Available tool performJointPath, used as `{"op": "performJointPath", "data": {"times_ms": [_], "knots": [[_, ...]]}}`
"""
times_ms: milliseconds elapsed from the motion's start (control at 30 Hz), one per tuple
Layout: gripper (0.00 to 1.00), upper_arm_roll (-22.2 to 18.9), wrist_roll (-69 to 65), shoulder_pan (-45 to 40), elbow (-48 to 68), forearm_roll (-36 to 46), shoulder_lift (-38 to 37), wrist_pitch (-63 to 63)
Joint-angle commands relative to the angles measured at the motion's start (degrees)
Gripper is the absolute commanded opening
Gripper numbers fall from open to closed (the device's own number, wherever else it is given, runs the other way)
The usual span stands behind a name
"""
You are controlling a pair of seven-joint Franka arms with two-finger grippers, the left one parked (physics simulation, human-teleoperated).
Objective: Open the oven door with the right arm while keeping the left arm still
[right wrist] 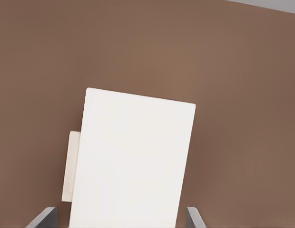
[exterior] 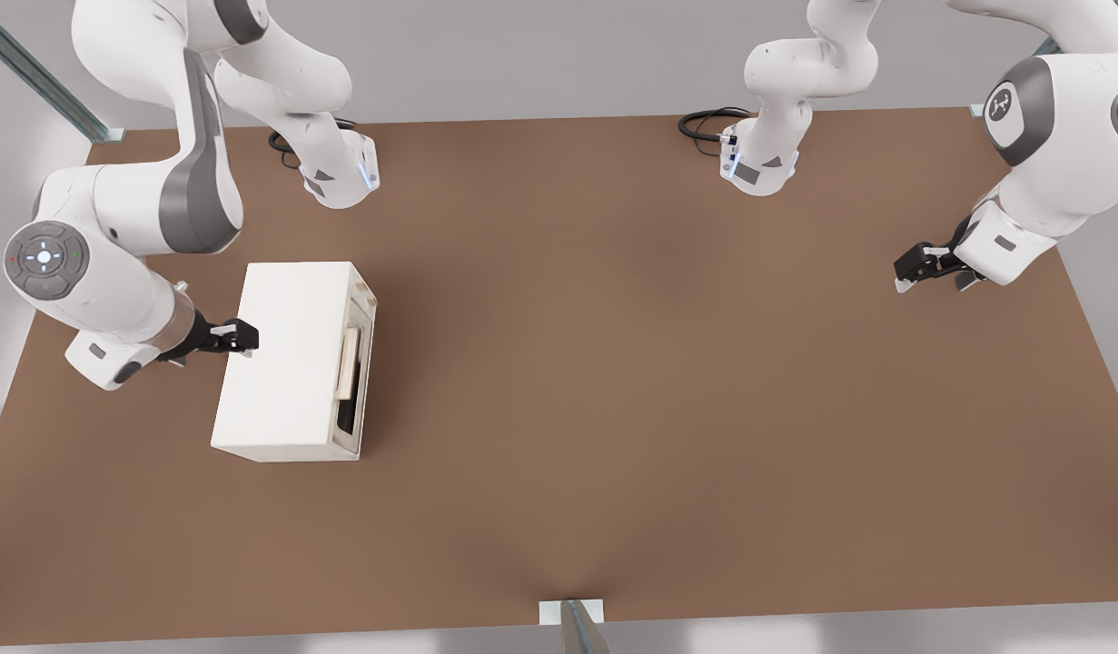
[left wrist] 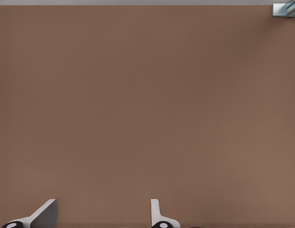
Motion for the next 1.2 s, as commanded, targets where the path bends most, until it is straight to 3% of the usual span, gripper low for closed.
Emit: {"op": "performJointPath", "data": {"times_ms": [0, 100, 133, 267, 300, 333, 367, 400, 533, 900, 1167], "knots": [[1.0, 0.01, 1.74, 0.06, 0.04, 0.11, -0.11, -0.94], [1.0, 0.54, 2.18, 2.6, -0.14, -4.99, 3.84, -8.24], [1.0, 0.54, 3.23, 7.87, -1.36, -12.01, 4.81, -8.5], [0.99, 0.54, 29.94, 22.11, -3.48, -20.63, 7.62, -13.07], [0.77, 0.54, 35.75, 23.96, -3.48, -20.9, 8.77, -13.16], [0.46, 0.54, 39.97, 24.67, -3.48, -20.9, 10.35, -12.99], [0.29, 0.45, 40.94, 24.4, -4.09, -21.34, 11.32, -12.37], [0.17, 0.36, 41.9, 24.4, -5.76, -23.18, 11.49, -11.23], [0.0, 0.1, 45.68, 22.29, -9.28, -24.24, 12.72, -6.57], [0.0, 0.8, 57.99, 23.35, -9.45, -24.59, 14.65, -5.25], [0.0, 0.89, 60.19, 24.75, -10.33, -30.65, 15.71, -2.88]]}}
